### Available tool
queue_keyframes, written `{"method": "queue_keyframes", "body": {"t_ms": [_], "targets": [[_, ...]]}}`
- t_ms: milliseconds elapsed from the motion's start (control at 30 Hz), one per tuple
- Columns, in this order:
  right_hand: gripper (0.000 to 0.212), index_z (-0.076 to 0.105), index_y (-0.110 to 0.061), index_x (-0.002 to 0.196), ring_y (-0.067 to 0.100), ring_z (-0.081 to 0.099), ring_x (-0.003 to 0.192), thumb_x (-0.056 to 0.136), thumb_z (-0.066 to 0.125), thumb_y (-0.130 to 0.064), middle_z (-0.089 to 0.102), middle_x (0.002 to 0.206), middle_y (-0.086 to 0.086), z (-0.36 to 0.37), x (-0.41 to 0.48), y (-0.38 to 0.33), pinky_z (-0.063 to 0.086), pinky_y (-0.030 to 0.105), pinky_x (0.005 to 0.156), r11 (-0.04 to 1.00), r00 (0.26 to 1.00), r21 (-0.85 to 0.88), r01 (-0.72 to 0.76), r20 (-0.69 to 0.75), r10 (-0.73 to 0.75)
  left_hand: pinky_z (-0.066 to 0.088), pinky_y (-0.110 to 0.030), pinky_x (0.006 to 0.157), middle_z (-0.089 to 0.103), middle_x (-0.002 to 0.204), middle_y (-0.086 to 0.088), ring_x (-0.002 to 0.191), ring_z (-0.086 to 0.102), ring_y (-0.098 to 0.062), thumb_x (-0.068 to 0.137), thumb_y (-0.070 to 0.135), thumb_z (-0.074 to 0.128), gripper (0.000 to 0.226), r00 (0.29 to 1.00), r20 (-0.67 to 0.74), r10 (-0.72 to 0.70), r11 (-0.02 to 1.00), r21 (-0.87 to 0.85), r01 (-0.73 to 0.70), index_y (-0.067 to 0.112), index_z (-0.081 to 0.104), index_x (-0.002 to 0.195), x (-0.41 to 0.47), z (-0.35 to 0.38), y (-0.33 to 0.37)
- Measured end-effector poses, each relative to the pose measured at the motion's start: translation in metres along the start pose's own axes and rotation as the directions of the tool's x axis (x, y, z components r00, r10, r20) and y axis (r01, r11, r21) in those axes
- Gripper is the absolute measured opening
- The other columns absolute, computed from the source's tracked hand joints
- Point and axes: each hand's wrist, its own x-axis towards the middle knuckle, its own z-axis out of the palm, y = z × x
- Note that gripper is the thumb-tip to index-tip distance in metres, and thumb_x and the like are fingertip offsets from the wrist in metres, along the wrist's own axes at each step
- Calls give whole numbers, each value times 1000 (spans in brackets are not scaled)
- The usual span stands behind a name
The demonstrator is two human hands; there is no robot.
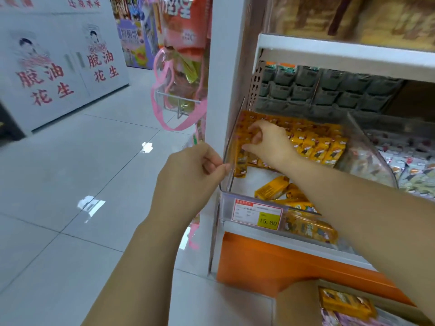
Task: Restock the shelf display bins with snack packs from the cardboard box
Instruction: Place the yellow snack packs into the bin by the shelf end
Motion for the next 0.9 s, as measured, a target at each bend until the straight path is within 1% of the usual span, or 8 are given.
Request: {"method": "queue_keyframes", "body": {"t_ms": [200, 267, 367, 467, 600, 667, 767, 900], "targets": [[29, 56, -15, 104, 12, 60, 70, 82, 73, -17, 64, 77, -2, -6, -4, 5, 44, 21, 59, 998, 1000, 61, -21, -14, 22, 52, -33, 70, 60, 67, 11, 68, 57, -4, 79, 33, 71, 17, 1000, 4, 1, 997, 80, -2, 28, 59, 69, 3, 2, 1], [19, 61, -15, 103, 13, 60, 75, 85, 68, -15, 65, 78, -3, -15, -11, 14, 47, 26, 67, 999, 998, -23, -31, 54, 32, 52, -32, 70, 60, 68, 12, 69, 57, -4, 80, 32, 71, 15, 1000, 2, 8, 997, 81, -8, 29, 60, 70, 3, 2, 1], [31, 65, -25, 111, 22, 57, 108, 90, 51, -7, 63, 120, 4, -27, -21, 28, 51, 35, 85, 911, 940, -411, 40, 326, 105, 50, -25, 67, 60, 68, 12, 68, 56, -2, 82, 29, 70, 16, 998, -13, 61, 997, 48, -60, 33, 59, 71, 0, 4, 6], [47, 56, -29, 127, 24, 45, 126, 89, 53, -2, 44, 142, 2, -29, -30, 37, 46, 35, 95, 840, 811, -530, 120, 540, 224, 44, -13, 60, 58, 66, 12, 66, 54, -2, 84, 21, 69, 13, 985, -22, 169, 984, -45, -170, 29, 62, 78, -3, 9, 16], [20, 61, -30, 97, 21, 57, 99, 83, 67, -17, 60, 100, -4, -27, -36, 41, 51, 36, 82, 867, 783, -468, 172, 599, 168, 46, -17, 61, 58, 70, 9, 66, 54, -6, 85, 15, 68, 6, 965, 44, 258, 964, -76, -254, 21, 67, 84, -3, 23, 24], [22, 58, -31, 91, 20, 57, 94, 81, 65, -12, 56, 93, -6, -35, -40, 42, 51, 38, 77, 873, 852, -447, 195, 518, 75, 44, -12, 62, 59, 73, 12, 70, 54, -4, 85, 14, 67, 4, 958, 79, 275, 960, -74, -269, 18, 68, 87, -1, 29, 26], [28, 61, -30, 102, 17, 54, 99, 83, 64, -10, 50, 116, -4, -55, -53, 40, 50, 38, 78, 898, 948, -333, 289, 230, -220, 44, -9, 65, 62, 77, 11, 74, 56, 0, 86, 10, 66, 8, 955, 96, 280, 957, -110, -270, 15, 69, 91, 2, 36, 29], [35, 65, -19, 104, 12, 51, 103, 76, 67, 3, 52, 123, 3, -83, -74, 35, 50, 29, 77, 869, 883, -196, 455, -28, -469, 47, -12, 72, 64, 93, 13, 86, 59, 3, 86, 28, 66, 21, 958, 127, 258, 963, -106, -246, 21, 67, 106, 4, 43, 33]]}}
